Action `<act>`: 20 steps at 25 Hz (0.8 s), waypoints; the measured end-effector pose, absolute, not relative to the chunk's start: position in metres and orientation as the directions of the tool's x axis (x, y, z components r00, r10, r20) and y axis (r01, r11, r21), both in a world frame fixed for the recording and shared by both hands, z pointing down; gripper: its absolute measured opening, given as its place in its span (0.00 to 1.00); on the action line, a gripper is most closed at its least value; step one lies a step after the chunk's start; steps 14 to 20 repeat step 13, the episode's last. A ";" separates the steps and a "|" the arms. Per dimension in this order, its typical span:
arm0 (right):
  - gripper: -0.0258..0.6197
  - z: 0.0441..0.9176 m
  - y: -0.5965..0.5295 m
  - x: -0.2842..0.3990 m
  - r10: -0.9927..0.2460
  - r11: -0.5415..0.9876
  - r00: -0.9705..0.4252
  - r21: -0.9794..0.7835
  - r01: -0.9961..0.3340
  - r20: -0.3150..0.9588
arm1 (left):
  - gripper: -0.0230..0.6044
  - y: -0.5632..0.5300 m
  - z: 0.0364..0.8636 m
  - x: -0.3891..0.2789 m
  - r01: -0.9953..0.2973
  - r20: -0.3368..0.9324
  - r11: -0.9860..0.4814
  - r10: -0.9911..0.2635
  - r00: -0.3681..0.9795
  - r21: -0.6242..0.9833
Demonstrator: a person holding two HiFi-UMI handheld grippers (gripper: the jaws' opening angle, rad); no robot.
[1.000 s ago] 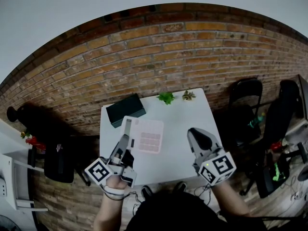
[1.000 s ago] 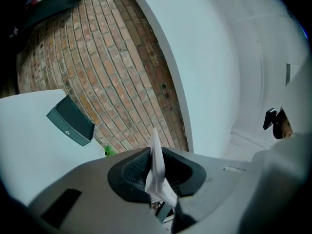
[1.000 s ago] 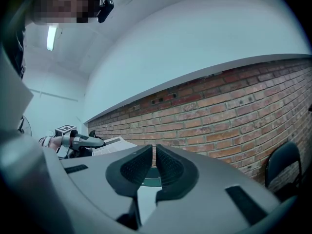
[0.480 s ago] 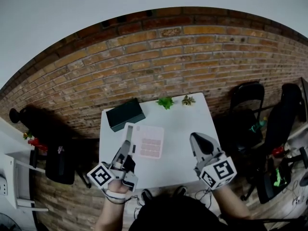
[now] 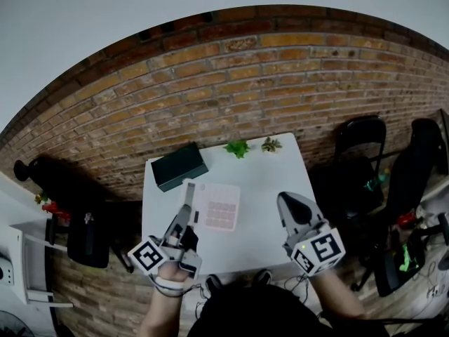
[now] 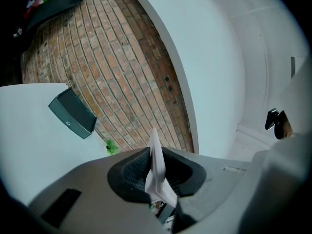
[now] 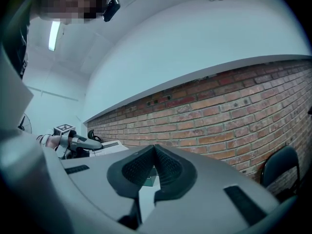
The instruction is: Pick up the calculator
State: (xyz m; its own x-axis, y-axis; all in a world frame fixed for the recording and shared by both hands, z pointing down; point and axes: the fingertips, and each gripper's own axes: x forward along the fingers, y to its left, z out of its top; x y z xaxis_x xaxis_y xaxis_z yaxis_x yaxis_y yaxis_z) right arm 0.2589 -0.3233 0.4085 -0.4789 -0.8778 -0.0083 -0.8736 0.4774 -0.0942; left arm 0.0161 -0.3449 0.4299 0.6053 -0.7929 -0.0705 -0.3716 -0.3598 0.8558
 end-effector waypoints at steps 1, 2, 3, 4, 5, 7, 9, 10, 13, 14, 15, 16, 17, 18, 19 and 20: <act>0.05 0.408 -0.323 0.260 -0.877 0.479 -0.480 -0.085 -0.874 -0.009 | 0.13 -0.345 0.431 0.018 -0.372 -0.069 -0.359 -0.792 0.606 0.856; 0.05 0.407 -0.323 0.261 -0.877 0.480 -0.481 -0.080 -0.874 -0.011 | 0.13 -0.346 0.432 0.020 -0.373 -0.067 -0.358 -0.792 0.606 0.856; 0.05 0.407 -0.323 0.263 -0.876 0.481 -0.481 -0.079 -0.873 -0.011 | 0.13 -0.346 0.433 0.022 -0.374 -0.065 -0.357 -0.793 0.606 0.856; 0.05 0.408 -0.323 0.264 -0.876 0.481 -0.482 -0.080 -0.873 -0.010 | 0.13 -0.346 0.433 0.023 -0.376 -0.065 -0.357 -0.793 0.606 0.855; 0.05 0.408 -0.323 0.266 -0.876 0.482 -0.482 -0.081 -0.873 -0.009 | 0.13 -0.346 0.433 0.025 -0.375 -0.065 -0.358 -0.792 0.606 0.855; 0.05 0.408 -0.324 0.269 -0.876 0.480 -0.481 -0.083 -0.873 -0.007 | 0.13 -0.347 0.433 0.028 -0.374 -0.066 -0.358 -0.792 0.607 0.856; 0.05 0.407 -0.326 0.271 -0.877 0.479 -0.480 -0.082 -0.874 -0.011 | 0.13 -0.348 0.432 0.030 -0.373 -0.064 -0.357 -0.791 0.608 0.856; 0.05 0.407 -0.326 0.272 -0.877 0.479 -0.480 -0.081 -0.874 -0.013 | 0.13 -0.348 0.433 0.030 -0.374 -0.063 -0.356 -0.791 0.609 0.856; 0.05 0.407 -0.327 0.273 -0.878 0.479 -0.479 -0.079 -0.874 -0.015 | 0.13 -0.350 0.434 0.031 -0.378 -0.058 -0.353 -0.793 0.607 0.856; 0.05 0.407 -0.327 0.273 -0.878 0.479 -0.479 -0.079 -0.874 -0.015 | 0.13 -0.350 0.434 0.031 -0.378 -0.058 -0.353 -0.793 0.607 0.856; 0.05 0.407 -0.327 0.273 -0.878 0.479 -0.479 -0.079 -0.874 -0.015 | 0.13 -0.350 0.434 0.031 -0.378 -0.058 -0.353 -0.793 0.607 0.856; 0.05 0.407 -0.327 0.273 -0.878 0.479 -0.479 -0.079 -0.874 -0.015 | 0.13 -0.350 0.434 0.031 -0.378 -0.058 -0.353 -0.793 0.607 0.856; 0.05 0.407 -0.327 0.273 -0.878 0.479 -0.479 -0.079 -0.874 -0.015 | 0.13 -0.350 0.434 0.031 -0.378 -0.058 -0.353 -0.793 0.607 0.856; 0.05 0.407 -0.327 0.273 -0.878 0.479 -0.479 -0.079 -0.874 -0.015 | 0.13 -0.350 0.434 0.031 -0.378 -0.058 -0.353 -0.793 0.607 0.856; 0.05 0.407 -0.327 0.273 -0.878 0.479 -0.479 -0.079 -0.874 -0.015 | 0.13 -0.350 0.434 0.031 -0.378 -0.058 -0.353 -0.793 0.607 0.856; 0.05 0.407 -0.327 0.273 -0.878 0.479 -0.479 -0.079 -0.874 -0.015 | 0.13 -0.350 0.434 0.031 -0.378 -0.058 -0.353 -0.793 0.607 0.856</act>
